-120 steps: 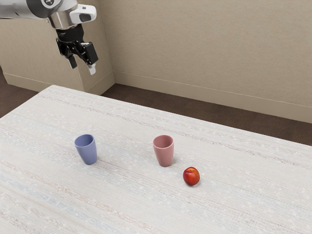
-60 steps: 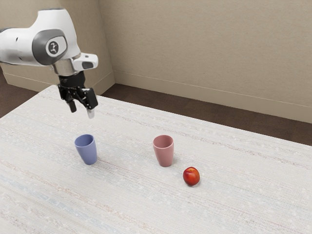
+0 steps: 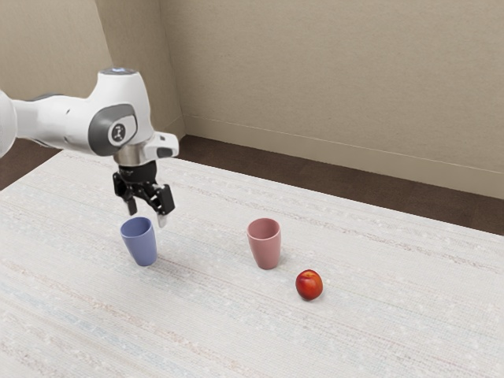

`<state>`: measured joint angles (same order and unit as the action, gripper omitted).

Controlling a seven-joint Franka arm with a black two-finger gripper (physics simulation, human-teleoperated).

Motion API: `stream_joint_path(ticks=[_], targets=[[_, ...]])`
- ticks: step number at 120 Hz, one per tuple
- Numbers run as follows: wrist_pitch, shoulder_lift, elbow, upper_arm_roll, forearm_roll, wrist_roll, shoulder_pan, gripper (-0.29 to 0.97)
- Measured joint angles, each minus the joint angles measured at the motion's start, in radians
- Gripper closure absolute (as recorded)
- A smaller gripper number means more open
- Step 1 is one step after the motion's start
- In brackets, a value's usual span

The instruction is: Place the left cup onto the right cup

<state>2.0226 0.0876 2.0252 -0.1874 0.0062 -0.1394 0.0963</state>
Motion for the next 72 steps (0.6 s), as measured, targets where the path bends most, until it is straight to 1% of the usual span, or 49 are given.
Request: stream_joint_path(ticks=[12,25,56,72], targets=[[0.022,0.007,0.006,-0.006,0.000,0.001,-0.022,0.00],[0.041,0.022,0.007,-0.007,0.000,0.003,-0.021,0.00],[0.100,0.128,-0.030,-0.007,-0.002,0.004,-0.018,0.00],[0.132,0.182,-0.043,-0.007,-0.008,0.002,-0.048,0.00]])
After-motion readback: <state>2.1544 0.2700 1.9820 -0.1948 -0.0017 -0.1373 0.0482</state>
